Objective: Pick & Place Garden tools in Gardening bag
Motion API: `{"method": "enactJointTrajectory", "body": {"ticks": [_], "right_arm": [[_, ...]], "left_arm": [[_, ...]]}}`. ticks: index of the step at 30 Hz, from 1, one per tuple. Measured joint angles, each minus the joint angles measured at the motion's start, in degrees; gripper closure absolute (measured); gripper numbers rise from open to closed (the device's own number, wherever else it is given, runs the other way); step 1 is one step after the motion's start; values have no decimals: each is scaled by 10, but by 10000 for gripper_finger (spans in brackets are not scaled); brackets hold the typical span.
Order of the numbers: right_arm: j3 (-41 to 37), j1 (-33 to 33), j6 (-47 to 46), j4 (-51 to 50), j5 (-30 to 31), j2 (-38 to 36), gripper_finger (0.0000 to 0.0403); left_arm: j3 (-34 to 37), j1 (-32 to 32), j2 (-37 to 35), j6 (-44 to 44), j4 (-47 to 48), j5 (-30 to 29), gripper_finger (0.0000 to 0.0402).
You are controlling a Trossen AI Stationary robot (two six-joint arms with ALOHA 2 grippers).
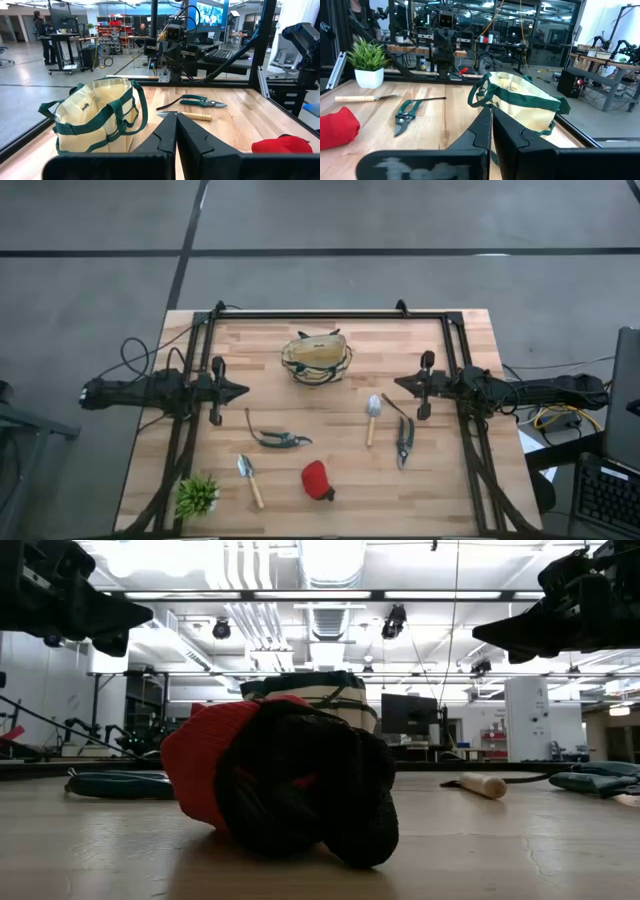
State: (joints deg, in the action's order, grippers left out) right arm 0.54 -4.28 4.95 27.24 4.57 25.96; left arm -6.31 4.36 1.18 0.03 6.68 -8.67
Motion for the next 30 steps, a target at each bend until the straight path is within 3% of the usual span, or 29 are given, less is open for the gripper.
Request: {"method": "enactJointTrajectory", "body": {"ticks": [23,26,30], "right_arm": [[0,0,-3,38,0,0,394],[0,0,-42,62,4,0,394],[0,0,-166,81,32,0,394]], "left_arm": [[0,0,0,0,0,0,387],[0,0,0,0,0,0,387],[0,0,0,0,0,0,387]]}}
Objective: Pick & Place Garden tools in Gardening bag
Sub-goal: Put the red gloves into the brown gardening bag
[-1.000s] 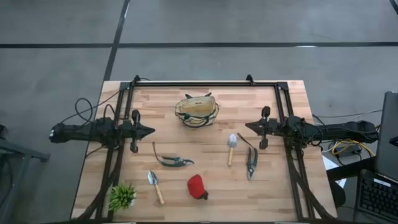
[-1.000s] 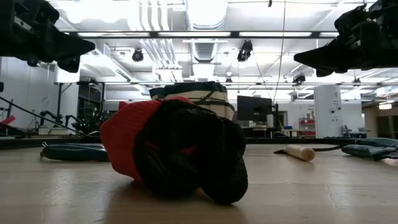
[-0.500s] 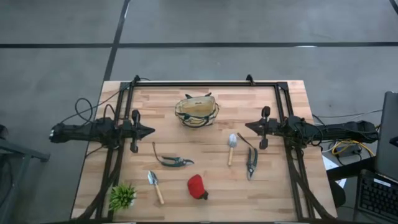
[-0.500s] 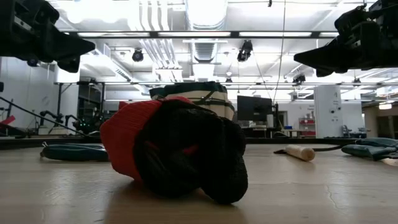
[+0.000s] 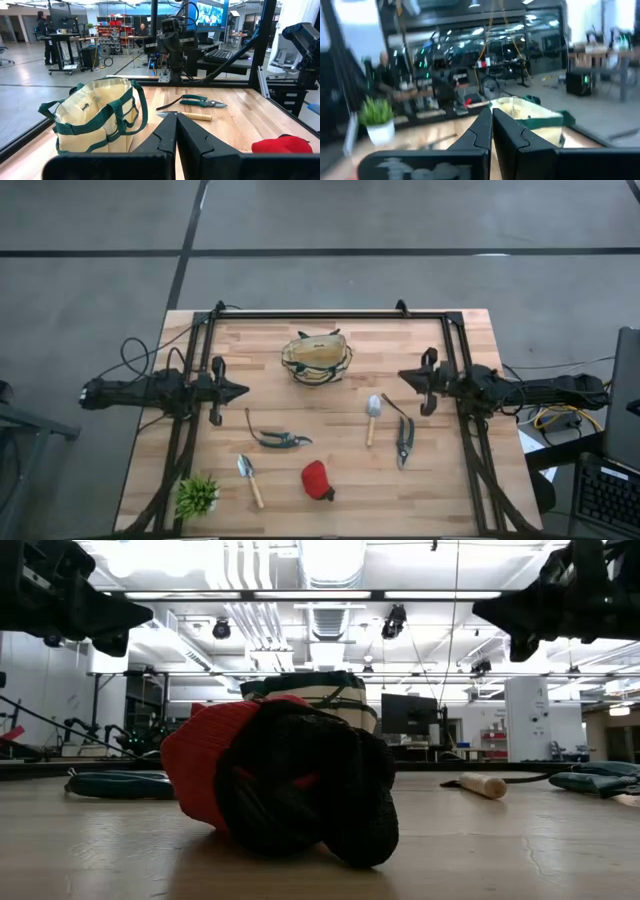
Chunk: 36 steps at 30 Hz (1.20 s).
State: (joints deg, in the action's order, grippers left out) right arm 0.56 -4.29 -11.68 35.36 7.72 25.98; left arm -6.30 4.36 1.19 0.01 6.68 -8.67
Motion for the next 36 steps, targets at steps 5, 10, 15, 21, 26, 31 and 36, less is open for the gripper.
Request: {"method": "enactJointTrajectory", "body": {"ticks": [5,10,15,21,26,31,36], "right_arm": [[0,0,-111,-29,17,0,394],[0,5,-179,-38,-15,1,394],[0,7,-245,-31,-50,1,394],[0,7,-246,-52,-48,8,394],[0,7,-262,-52,-54,54,392],[0,7,-272,-50,-65,121,361],[8,7,-274,-51,-67,182,307]], "left_arm": [[0,0,0,0,0,0,387],[0,0,0,0,0,0,387],[0,0,0,0,0,0,387],[0,0,0,0,0,0,387],[0,0,0,0,0,0,387],[0,0,0,0,0,0,387],[0,0,0,0,0,0,387]]}}
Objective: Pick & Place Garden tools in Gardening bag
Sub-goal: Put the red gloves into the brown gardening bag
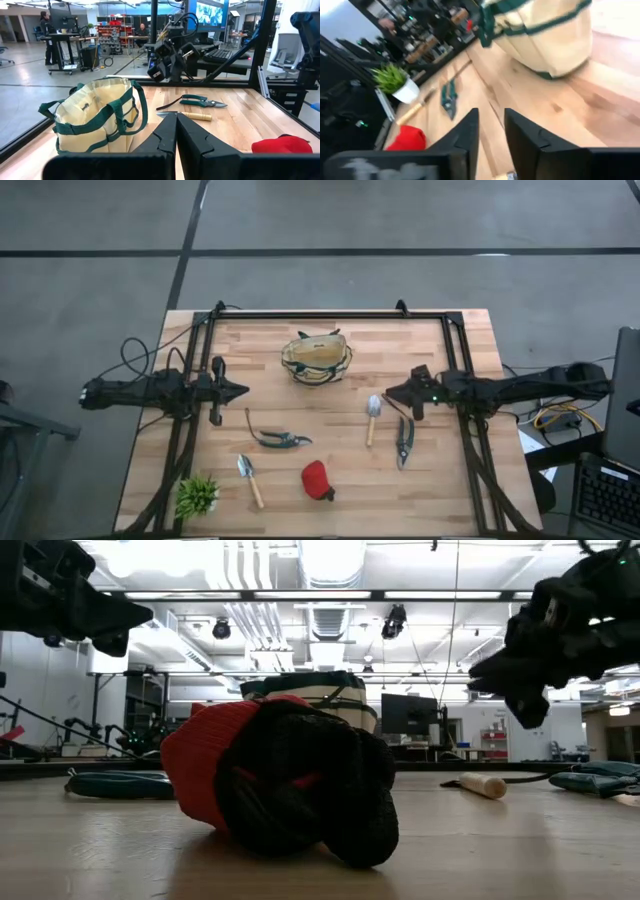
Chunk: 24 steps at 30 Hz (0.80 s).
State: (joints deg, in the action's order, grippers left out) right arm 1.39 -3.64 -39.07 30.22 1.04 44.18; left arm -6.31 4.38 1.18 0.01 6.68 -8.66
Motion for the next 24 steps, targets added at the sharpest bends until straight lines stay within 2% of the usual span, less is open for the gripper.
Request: {"method": "enactJointTrajectory", "body": {"ticks": [5,9,18,24], "right_arm": [[39,0,0,-1,-2,56,258],[91,8,8,0,-54,108,239],[245,109,156,0,-65,265,234],[354,152,217,-14,-60,378,234]], "left_arm": [[0,0,0,0,0,0,387],[0,0,0,0,0,0,387],[0,0,0,0,0,0,387],[0,0,0,0,0,0,387]]}}
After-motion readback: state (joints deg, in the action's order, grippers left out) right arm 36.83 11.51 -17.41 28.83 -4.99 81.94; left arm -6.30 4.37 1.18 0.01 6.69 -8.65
